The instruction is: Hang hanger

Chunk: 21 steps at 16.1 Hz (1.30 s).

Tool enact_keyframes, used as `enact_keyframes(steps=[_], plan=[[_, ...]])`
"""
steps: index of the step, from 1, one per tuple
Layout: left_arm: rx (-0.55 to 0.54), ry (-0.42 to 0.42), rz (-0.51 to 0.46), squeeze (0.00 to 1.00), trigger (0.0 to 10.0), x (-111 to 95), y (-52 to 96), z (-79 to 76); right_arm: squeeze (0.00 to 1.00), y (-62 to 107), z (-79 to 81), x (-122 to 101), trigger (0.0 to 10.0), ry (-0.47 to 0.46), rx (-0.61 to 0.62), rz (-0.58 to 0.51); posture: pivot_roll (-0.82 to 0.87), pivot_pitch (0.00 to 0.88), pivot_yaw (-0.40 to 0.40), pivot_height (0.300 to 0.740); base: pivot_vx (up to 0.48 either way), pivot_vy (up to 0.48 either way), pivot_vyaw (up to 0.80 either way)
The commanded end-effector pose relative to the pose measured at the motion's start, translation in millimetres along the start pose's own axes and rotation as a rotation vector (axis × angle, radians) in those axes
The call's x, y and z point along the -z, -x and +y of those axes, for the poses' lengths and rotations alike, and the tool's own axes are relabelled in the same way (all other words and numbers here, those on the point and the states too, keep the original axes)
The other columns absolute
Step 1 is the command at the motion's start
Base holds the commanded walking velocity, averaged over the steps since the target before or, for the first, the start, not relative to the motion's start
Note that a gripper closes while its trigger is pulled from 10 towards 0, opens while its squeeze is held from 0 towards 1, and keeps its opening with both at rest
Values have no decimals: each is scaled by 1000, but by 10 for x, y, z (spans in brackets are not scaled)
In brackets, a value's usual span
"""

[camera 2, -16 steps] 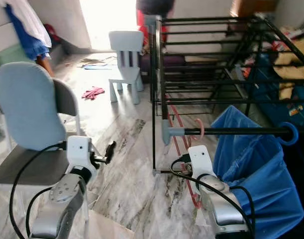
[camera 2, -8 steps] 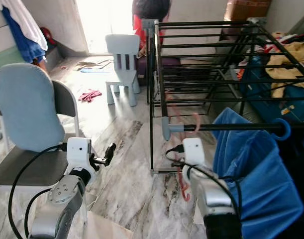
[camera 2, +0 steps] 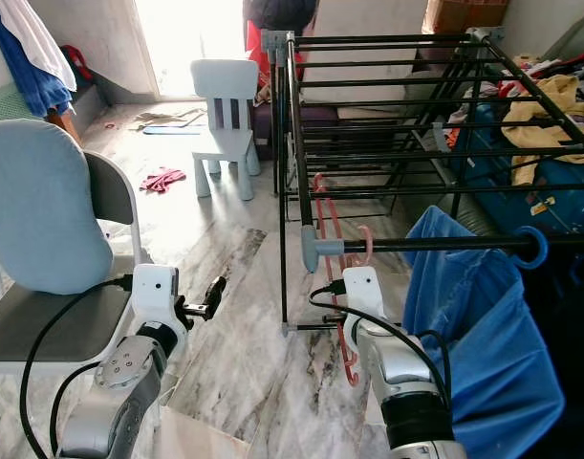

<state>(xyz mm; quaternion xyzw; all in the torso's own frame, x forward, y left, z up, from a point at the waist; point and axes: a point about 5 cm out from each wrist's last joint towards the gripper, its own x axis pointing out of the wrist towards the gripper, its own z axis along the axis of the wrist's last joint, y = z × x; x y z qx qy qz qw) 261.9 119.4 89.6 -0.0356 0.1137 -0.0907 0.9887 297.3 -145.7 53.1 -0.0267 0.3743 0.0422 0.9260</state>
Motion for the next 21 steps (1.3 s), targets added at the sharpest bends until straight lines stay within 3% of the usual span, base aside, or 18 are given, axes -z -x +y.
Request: enact_keyframes(steps=[1,2,3,5,13,15,21], plan=[[5,4,1,0,10000,-9,14,-8,0,-35,14,129,10000,-3,-8,64,-83,0,15,740,0,0,0],[6,5,2,0,10000,-8,14,-10,0,-32,19,131,10000,-1,-16,57,-83,0,15,740,0,0,0],[7,5,3,0,10000,-8,14,-13,1000,-26,24,122,10000,-2,-23,46,-83,0,15,740,0,0,0],[7,7,12,0,10000,0,19,-15,1000,31,21,45,10000,35,-18,-30,-85,0,17,740,0,0,0],[-18,1,27,0,10000,16,45,30,1000,206,-69,22,10000,71,14,-159,-89,0,21,740,0,0,0],[-18,-1,19,0,10000,-2,78,41,1000,293,-118,6,10000,38,15,-184,-91,0,25,740,0,0,0],[1,26,38,0,10000,51,225,133,1000,540,-208,130,10000,63,51,-258,-90,0,29,740,0,0,0]])
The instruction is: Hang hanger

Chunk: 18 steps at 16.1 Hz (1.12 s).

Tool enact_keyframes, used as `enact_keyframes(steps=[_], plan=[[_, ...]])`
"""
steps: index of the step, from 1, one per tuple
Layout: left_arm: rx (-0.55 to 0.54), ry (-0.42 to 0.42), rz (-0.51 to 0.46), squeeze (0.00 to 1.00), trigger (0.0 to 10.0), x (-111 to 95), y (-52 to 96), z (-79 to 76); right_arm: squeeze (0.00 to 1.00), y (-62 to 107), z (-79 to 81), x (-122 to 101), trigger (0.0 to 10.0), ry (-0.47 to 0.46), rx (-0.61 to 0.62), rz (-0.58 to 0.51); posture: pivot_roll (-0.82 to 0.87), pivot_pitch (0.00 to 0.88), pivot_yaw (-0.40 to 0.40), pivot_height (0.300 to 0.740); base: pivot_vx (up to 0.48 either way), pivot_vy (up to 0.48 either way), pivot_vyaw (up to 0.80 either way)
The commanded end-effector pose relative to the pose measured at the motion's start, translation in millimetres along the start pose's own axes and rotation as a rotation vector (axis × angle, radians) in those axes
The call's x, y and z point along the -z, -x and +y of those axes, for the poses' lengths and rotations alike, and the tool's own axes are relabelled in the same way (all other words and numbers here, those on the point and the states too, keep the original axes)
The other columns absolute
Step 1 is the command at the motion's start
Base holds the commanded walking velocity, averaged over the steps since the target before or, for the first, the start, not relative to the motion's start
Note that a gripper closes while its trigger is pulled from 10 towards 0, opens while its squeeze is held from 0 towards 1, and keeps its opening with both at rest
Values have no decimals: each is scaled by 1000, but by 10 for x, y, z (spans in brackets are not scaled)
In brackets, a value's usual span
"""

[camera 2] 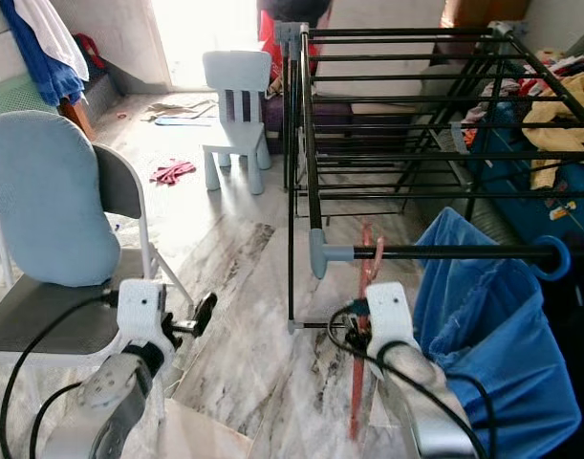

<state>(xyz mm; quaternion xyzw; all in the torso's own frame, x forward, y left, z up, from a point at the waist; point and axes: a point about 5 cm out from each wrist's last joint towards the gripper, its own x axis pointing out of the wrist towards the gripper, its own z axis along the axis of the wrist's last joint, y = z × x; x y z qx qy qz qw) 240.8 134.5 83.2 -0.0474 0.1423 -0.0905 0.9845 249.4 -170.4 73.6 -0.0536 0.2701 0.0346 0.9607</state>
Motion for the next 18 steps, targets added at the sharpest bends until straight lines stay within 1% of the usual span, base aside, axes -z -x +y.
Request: enact_keyframes(steps=[1,2,4,6,7,8,9,10,13,14,16,17,18], plan=[[1,-6,-20,0,10000,-57,14,17,1000,44,-18,-86,10000,4,11,-57,-92,0,31,740,0,0,0],[5,-15,-20,0,10000,-61,20,17,1000,74,-32,-118,10000,11,13,-96,-92,0,31,740,0,0,0],[-15,-29,-32,0,10000,-69,57,50,1000,117,-78,-183,10000,58,36,-165,-90,0,33,740,0,0,0],[-78,-58,-51,0,10000,-45,178,172,1000,176,-103,-185,10000,39,38,-205,-80,0,35,740,0,0,0],[-94,-69,-42,0,10000,5,286,225,1000,211,-108,-145,10000,39,39,-204,-64,0,30,740,0,0,0],[-94,-70,-42,0,10000,12,300,230,1000,218,-106,-137,10000,38,38,-204,-64,0,30,740,0,0,0],[-111,-90,-37,0,10000,31,340,263,1000,240,-106,-118,10000,32,31,-211,-53,0,28,740,0,0,0],[-129,-95,-33,0,10000,46,361,294,1000,265,-123,-95,10000,27,40,-218,-49,0,30,740,0,0,0],[-121,-106,-49,0,10000,3,326,271,1000,275,-144,-97,10000,-15,40,-235,-50,0,33,740,0,0,0],[-114,-112,-54,0,10000,-15,308,260,0,281,-150,-125,10000,-4,40,-250,-58,0,35,740,0,0,0],[-114,-113,-57,0,10000,-23,277,264,0,302,-178,-161,10000,-5,46,-271,-70,0,39,740,0,0,0],[-114,-111,-58,0,10000,-24,266,263,0,319,-192,-162,10000,13,60,-277,-72,0,40,740,0,0,0],[-113,-111,-67,0,10000,-44,255,250,0,329,-203,-146,10000,0,98,-274,-73,0,40,740,0,0,0]])
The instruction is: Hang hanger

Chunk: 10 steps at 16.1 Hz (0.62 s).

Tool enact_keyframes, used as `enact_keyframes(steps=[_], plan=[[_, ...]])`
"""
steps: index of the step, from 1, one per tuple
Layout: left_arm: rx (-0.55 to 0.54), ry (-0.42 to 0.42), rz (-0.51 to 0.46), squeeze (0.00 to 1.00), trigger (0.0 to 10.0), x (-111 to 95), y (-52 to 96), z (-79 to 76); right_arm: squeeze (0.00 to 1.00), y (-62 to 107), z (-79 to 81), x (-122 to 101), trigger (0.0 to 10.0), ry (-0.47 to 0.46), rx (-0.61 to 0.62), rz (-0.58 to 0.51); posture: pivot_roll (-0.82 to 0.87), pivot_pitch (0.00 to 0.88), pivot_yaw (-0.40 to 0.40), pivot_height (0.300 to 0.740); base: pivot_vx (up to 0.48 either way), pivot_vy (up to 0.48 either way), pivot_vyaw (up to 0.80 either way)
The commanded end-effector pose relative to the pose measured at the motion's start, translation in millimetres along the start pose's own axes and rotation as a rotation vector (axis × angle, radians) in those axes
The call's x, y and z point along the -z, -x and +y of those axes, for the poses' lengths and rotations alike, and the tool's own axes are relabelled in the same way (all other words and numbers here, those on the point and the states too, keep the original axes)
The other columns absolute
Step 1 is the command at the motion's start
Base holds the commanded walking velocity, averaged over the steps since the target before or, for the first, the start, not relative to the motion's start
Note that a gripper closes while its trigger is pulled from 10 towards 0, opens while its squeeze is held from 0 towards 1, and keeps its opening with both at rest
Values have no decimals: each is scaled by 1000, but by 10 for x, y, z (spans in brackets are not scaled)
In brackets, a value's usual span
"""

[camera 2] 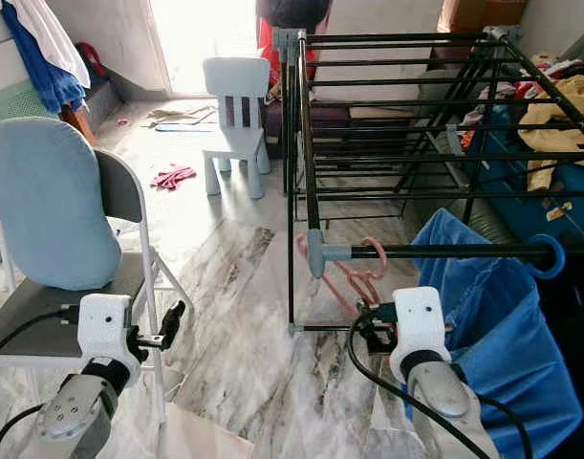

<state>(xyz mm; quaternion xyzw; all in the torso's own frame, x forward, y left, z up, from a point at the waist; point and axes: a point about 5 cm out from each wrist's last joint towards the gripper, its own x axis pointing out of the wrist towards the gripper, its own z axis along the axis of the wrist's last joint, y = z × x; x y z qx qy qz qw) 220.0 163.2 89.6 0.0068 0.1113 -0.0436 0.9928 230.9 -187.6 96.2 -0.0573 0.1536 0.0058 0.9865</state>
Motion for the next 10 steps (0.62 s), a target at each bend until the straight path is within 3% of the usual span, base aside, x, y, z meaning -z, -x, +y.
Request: enact_keyframes(steps=[1,10], plan=[[-5,-10,-12,0,10000,-30,-26,4,0,23,-24,-66,10000,-36,31,-43,-76,0,42,740,0,0,0],[-4,-12,-34,0,10000,-88,-123,-32,0,-74,43,-120,10000,-67,12,-62,-74,0,45,740,-227,0,0]])
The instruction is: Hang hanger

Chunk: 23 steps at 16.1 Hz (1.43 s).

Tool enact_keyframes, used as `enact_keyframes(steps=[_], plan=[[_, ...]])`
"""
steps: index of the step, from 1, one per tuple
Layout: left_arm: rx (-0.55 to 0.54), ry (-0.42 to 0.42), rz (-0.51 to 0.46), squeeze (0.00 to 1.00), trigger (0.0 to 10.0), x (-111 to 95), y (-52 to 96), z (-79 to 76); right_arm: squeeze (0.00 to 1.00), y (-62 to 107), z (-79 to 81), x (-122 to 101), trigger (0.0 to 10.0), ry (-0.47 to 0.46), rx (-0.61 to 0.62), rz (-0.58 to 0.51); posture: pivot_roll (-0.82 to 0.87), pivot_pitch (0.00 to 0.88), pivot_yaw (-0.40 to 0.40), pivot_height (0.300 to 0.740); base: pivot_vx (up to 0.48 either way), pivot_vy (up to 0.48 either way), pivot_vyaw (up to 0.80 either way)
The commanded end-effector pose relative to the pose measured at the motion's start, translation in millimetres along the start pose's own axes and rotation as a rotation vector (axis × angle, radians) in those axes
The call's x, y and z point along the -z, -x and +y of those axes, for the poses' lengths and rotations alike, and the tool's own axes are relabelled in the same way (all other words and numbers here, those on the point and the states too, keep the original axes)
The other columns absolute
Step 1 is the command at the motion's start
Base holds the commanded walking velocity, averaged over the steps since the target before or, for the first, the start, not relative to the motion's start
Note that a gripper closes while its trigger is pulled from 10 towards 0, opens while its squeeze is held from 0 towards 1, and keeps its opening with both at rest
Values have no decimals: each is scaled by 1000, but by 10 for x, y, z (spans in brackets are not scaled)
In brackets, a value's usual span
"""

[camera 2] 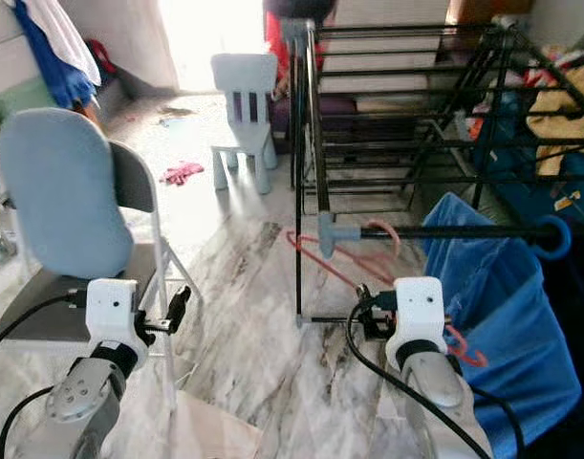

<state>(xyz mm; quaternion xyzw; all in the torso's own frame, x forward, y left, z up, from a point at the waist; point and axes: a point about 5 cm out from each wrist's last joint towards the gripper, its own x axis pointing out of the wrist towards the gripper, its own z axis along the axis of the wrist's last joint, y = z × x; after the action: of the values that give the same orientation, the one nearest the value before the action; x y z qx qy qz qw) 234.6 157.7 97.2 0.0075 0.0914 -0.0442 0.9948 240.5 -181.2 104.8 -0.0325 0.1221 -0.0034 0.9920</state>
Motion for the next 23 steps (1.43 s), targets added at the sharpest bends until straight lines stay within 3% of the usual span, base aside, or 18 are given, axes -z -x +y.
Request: enact_keyframes(steps=[1,11,23], plan=[[-5,-8,7,0,10000,20,9,8,0,-9,-5,-3,10000,-15,-2,0,-74,0,44,740,-247,0,0],[-11,-9,18,0,10000,38,17,-11,0,-38,12,-24,10000,-22,-17,2,-74,0,39,740,-257,0,0],[3,-19,25,0,10000,17,-12,-47,0,-61,69,-50,10000,-22,-41,-3,-76,0,47,740,0,-418,0]])
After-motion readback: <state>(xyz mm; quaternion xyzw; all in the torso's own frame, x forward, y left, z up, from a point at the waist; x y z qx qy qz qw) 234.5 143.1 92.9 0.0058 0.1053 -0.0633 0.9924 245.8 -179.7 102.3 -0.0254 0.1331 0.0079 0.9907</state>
